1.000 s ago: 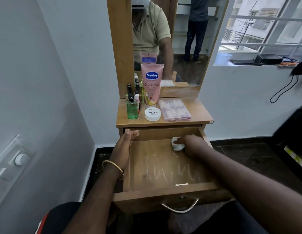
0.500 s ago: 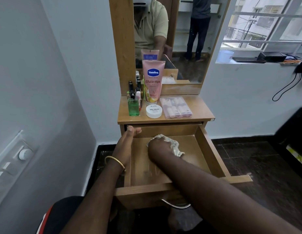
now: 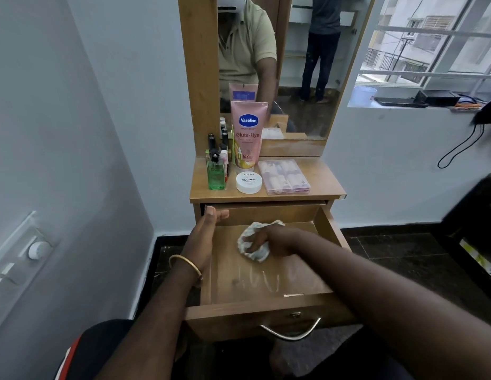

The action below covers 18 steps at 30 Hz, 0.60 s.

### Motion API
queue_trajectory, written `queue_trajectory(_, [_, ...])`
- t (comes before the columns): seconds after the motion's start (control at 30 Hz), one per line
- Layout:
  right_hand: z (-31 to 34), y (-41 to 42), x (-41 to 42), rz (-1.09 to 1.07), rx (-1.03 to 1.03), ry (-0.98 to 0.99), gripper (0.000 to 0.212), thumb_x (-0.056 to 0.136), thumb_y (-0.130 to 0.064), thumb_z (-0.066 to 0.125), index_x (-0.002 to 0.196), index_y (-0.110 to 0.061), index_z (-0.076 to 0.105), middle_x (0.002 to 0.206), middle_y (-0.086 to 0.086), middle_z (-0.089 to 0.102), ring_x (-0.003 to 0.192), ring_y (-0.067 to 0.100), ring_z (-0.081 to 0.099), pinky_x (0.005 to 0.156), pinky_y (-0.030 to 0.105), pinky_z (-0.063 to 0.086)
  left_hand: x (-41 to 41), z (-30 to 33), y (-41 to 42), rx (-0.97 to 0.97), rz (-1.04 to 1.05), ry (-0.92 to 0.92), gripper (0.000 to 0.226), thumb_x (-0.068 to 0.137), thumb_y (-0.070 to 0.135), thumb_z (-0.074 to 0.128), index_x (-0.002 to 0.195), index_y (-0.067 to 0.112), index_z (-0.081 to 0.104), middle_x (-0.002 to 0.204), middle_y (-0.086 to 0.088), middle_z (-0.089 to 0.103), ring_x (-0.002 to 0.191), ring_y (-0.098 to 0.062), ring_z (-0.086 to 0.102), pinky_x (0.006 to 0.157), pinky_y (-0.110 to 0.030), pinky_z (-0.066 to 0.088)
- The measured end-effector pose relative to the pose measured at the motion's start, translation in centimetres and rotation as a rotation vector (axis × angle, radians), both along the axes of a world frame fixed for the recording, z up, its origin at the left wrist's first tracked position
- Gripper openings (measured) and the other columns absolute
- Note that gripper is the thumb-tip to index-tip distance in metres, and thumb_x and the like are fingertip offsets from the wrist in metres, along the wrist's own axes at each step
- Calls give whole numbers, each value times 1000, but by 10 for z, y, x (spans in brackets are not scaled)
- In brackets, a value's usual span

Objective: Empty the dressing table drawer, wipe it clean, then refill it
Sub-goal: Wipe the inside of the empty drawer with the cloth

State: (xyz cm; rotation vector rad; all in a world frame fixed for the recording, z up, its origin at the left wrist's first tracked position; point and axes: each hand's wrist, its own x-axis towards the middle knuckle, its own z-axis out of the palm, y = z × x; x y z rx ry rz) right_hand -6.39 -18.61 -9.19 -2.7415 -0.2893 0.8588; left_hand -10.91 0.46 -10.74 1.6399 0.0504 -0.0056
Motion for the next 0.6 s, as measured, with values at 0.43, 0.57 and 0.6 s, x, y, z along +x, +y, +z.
queue_trajectory(0.43, [-17,-11,3,-238,-313,-118,53,103,-21,44,152,-7,29,157,20,30,140,40,36,114,50,34,-5,4,-3,45,-20,57,98,61,98,17,122,36,63,137,9,56,134,-15,44,115,-52,31])
queue_trajectory(0.57, [-43,22,-6,-273,-210,-175,55,92,-23,51,144,-10,41,151,26,32,133,52,35,104,65,37,-4,3,-3,5,-34,59,102,54,104,22,120,38,64,134,12,58,133,-13,45,114,-52,32])
queue_trajectory(0.6, [-47,32,-4,-265,-185,-192,57,89,-24,54,143,-10,43,148,25,35,132,51,38,102,65,38,-4,3,-3,-2,-36,61,101,53,104,23,119,39,65,133,12,59,132,-13,45,114,-51,32])
